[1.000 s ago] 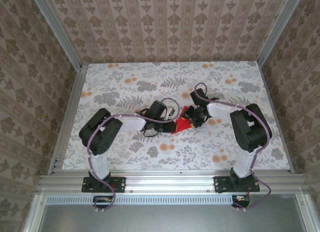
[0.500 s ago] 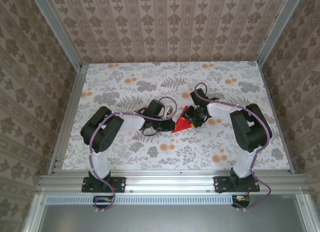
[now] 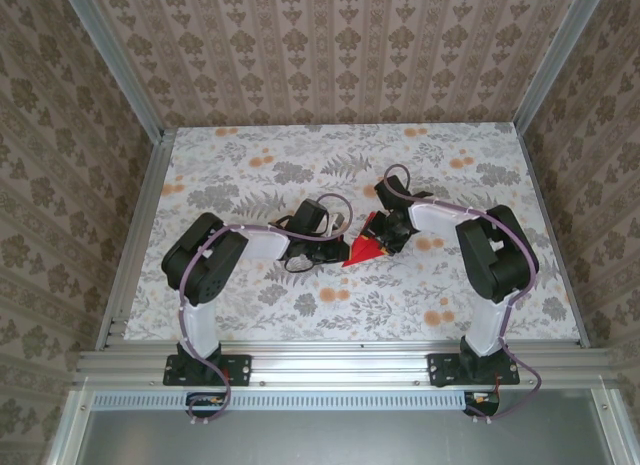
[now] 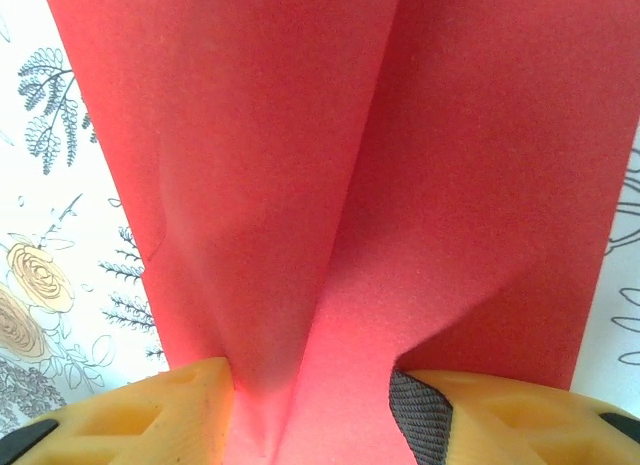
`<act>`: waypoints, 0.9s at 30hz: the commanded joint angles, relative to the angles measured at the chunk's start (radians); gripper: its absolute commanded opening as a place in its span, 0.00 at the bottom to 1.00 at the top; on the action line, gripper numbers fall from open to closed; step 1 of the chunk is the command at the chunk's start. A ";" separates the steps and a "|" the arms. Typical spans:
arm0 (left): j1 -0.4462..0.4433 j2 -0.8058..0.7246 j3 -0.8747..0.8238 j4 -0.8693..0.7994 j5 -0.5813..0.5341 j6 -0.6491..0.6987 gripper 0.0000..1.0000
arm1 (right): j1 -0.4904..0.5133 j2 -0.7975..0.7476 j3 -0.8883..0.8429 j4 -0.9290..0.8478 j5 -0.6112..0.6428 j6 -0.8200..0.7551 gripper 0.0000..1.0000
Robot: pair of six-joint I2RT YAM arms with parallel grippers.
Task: Fold a paper plane with a square sheet of paper (pick it up from the middle)
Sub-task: Fourth fold the wing at the center of the table.
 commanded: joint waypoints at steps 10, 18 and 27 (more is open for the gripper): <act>0.025 -0.037 -0.012 0.020 0.016 -0.032 0.18 | 0.005 0.203 -0.055 -0.299 0.257 0.022 0.55; 0.032 -0.076 -0.053 0.099 0.029 -0.055 0.19 | 0.010 0.218 -0.042 -0.313 0.267 0.023 0.58; -0.009 -0.045 -0.016 0.107 0.052 -0.036 0.19 | 0.011 0.231 -0.037 -0.318 0.262 0.035 0.58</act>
